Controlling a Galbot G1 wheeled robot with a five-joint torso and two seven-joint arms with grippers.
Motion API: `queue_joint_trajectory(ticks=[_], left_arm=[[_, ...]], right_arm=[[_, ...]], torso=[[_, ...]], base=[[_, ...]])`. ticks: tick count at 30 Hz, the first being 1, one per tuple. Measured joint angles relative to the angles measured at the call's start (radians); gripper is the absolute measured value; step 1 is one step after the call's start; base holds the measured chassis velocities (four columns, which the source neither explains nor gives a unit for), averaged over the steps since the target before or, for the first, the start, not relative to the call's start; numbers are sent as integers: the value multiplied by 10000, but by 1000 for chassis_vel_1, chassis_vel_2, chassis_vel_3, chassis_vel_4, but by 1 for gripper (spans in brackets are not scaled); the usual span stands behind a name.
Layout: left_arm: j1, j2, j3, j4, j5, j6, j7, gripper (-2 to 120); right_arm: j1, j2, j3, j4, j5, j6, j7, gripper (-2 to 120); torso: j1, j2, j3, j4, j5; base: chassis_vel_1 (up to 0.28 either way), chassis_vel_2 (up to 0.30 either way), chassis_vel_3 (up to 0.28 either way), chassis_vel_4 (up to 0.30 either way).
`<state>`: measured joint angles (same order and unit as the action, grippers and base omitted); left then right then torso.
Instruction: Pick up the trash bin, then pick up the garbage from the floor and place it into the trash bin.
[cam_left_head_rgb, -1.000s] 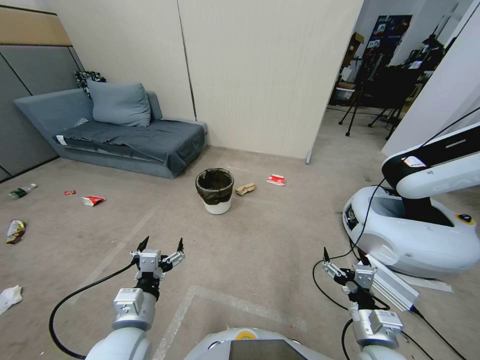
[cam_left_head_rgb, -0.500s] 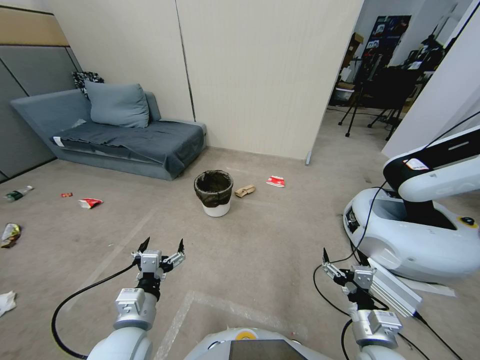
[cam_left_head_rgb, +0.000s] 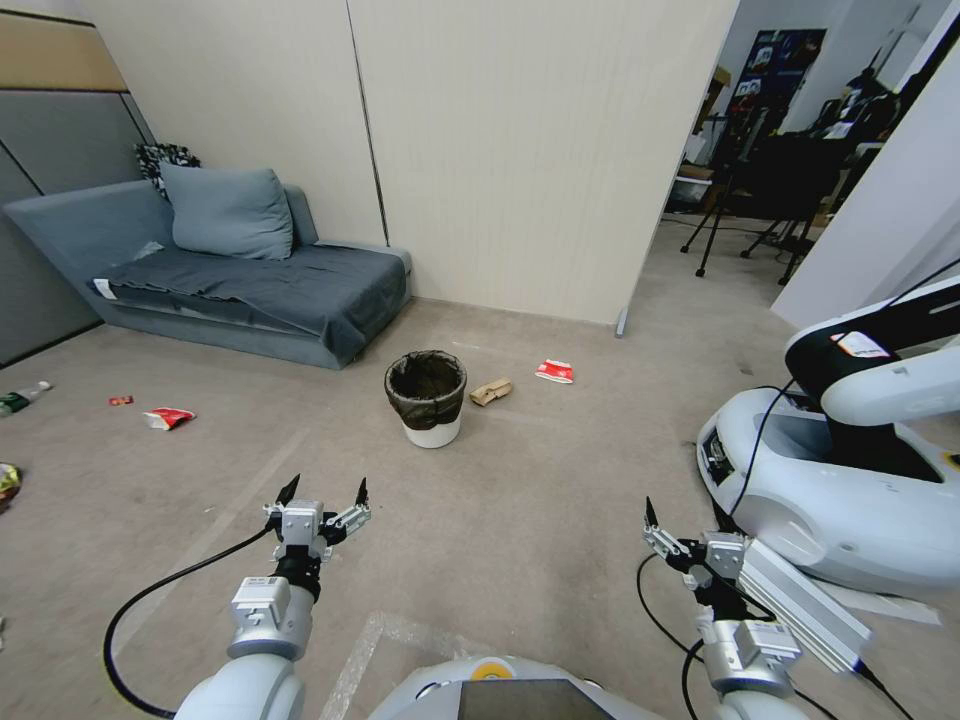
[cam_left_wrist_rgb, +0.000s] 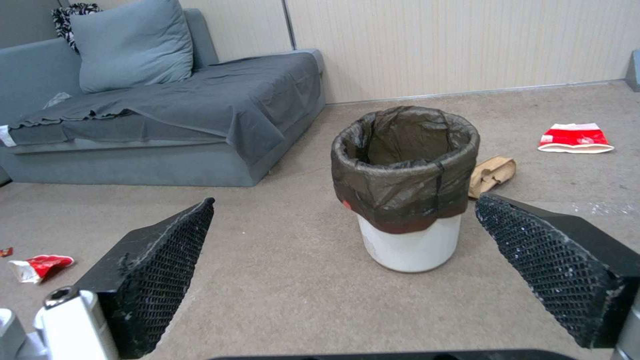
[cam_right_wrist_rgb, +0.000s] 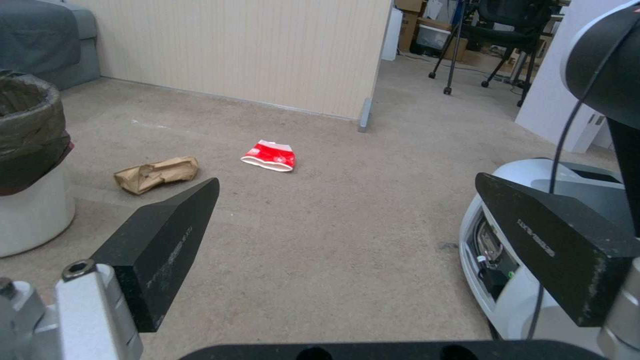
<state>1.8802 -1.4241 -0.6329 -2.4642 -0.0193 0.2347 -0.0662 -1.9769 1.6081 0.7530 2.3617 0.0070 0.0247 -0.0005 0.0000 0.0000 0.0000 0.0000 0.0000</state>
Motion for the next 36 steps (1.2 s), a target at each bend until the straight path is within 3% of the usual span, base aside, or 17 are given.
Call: queue_joint_trajectory(ticks=[36], left_arm=[[-11,73,8,32,-69,-43,-18,100]], right_arm=[[-32,0,-95,-146,-105,247,10,100]], torso=[[0,0,0,-2,0]], base=[[-130,131,130,-124]])
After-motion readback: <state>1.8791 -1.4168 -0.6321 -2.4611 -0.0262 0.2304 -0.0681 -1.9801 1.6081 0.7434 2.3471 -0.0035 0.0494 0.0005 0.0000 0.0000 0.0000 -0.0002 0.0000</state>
